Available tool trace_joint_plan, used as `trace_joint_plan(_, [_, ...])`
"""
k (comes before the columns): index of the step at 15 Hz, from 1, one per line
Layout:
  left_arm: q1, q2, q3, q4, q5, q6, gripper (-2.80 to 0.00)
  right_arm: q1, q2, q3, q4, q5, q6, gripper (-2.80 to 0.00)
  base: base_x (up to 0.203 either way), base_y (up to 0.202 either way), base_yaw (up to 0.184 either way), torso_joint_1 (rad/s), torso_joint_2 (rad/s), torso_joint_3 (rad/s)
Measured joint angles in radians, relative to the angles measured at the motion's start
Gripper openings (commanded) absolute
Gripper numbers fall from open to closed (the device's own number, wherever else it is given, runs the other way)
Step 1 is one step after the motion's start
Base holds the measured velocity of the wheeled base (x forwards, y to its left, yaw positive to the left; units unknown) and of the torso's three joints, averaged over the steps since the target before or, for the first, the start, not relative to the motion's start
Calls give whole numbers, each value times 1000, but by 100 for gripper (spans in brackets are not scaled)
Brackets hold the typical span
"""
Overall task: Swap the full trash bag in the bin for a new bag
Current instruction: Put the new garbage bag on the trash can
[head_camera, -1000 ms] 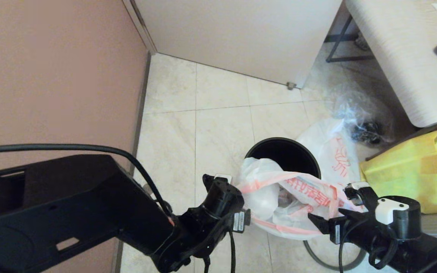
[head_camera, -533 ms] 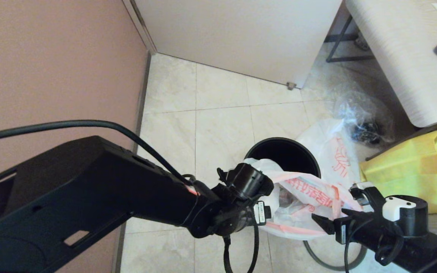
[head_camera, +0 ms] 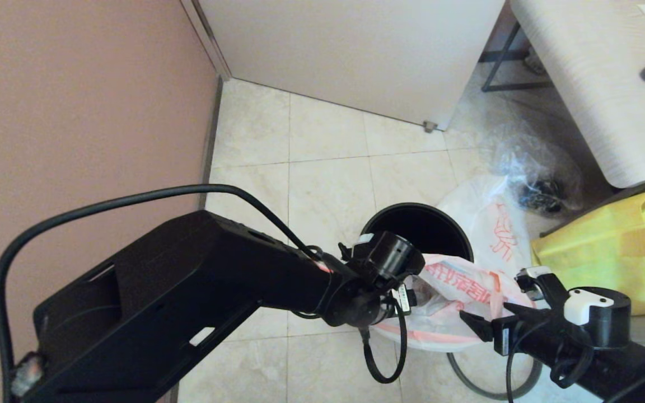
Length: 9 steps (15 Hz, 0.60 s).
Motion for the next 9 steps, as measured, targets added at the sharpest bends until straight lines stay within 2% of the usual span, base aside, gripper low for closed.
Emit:
trace_joint_plan(2, [-8,-32,34,1,4,-4,0,-2,-9,14,-4,0,-20,0,0,0,0,0,0,0])
trace_joint_plan(5, [-10,-47,53,-1,6,-3,0,-2,-29,41,-6,36,13,0,0,0,0,0,0,0])
trace_joint_plan(9, [10,31,-60,0,8,-5,0,4,-39,33,-6,41,17,0,0,0,0,0,0,0])
